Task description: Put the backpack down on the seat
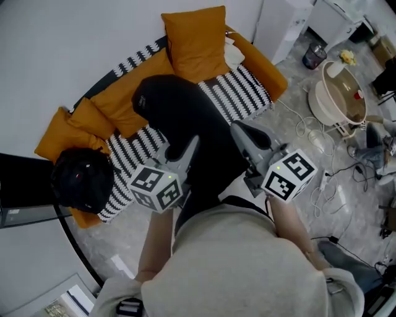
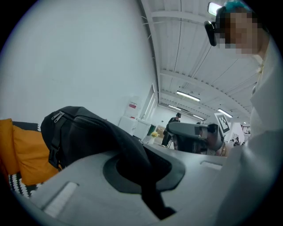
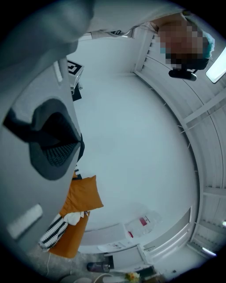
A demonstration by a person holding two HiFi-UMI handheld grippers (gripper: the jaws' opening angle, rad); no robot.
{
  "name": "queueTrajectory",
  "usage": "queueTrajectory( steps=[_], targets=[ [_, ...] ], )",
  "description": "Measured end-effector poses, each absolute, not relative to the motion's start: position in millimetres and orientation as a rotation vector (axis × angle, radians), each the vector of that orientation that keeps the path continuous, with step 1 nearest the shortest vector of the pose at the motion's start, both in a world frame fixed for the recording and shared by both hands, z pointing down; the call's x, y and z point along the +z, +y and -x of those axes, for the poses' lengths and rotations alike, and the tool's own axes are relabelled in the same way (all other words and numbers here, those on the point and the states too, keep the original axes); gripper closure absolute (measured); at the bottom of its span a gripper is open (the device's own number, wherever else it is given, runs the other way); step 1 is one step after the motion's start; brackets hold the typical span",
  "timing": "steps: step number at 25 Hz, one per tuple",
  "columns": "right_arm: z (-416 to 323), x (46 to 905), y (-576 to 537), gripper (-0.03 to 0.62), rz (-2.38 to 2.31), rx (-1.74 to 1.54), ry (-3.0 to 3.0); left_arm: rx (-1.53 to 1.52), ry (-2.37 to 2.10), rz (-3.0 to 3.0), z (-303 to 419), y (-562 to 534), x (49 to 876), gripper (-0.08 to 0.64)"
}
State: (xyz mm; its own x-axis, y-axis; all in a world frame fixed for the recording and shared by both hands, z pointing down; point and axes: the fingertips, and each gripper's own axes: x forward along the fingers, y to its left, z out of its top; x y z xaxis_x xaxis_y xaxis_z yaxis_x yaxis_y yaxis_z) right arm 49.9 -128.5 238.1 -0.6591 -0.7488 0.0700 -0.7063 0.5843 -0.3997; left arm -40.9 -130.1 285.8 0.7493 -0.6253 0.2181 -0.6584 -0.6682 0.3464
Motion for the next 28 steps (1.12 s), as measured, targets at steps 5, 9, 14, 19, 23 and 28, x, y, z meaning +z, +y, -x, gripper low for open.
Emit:
queueTrajectory(
  steps=[5,9,14,19,23,28],
  targets=[
    [-43,225,-193,0.589,1.259,-0.594,2.670,0.123,-0.945,-2.551,48,-191,282,0.545],
    [-25,219,-239,0.589,1.259,-0.569,2.688,0.104,-0.930,-2.556,57,-242,277,0.545],
    [-21,224,-288,0.589,1.309,-0.568,2.673,0.096,-0.898,-2.568,62,-289,279,0.545],
    [-23,227,-313,0.589,1.353,-0.575,2.640,0.138,-0.868,-2.565,65,-305,289,0.545],
    [-25,239,-343,0.589,1.371,-0.620,2.631,0.171,-0.854,-2.548,68,-334,301,0.545],
    [-33,259,-361,0.589,1.384,-0.690,2.624,0.226,-0.853,-2.511,66,-349,322,0.545]
  ],
)
